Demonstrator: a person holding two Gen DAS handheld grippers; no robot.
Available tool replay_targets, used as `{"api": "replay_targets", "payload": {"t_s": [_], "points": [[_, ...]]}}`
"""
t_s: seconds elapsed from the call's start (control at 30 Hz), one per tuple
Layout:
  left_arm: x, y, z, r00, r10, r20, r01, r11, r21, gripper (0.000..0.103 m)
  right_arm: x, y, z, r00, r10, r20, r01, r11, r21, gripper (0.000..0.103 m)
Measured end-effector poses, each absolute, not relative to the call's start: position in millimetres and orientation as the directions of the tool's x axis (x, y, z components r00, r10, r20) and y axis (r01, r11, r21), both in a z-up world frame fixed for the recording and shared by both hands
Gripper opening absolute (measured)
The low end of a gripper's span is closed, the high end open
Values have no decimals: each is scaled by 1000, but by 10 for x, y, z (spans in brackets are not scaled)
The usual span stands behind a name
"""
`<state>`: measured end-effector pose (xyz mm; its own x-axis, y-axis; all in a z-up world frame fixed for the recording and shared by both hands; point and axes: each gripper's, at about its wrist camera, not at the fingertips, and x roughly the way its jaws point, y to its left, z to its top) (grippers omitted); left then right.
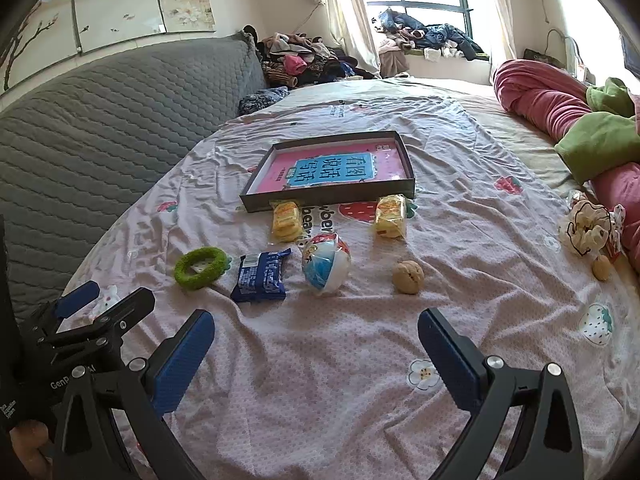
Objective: Organize objects
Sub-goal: 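Move both tools toward the green ring and the wrapped egg toy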
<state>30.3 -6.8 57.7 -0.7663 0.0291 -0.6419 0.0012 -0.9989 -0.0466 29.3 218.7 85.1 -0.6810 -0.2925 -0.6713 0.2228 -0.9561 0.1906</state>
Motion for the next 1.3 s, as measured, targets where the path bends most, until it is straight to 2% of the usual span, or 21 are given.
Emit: {"api": "replay_targets", "payload": {"t_s": [0.97,1.3], "points": [[197,-429,813,-794,9,-608,36,-997,-62,103,161,1785,1143,-699,-310,-644,283,-947,150,103],[15,-506,794,-792,2,-610,54,-996,-73,103,-21,1792,1086,-688,-290,-665,264,-954,143,103]]}}
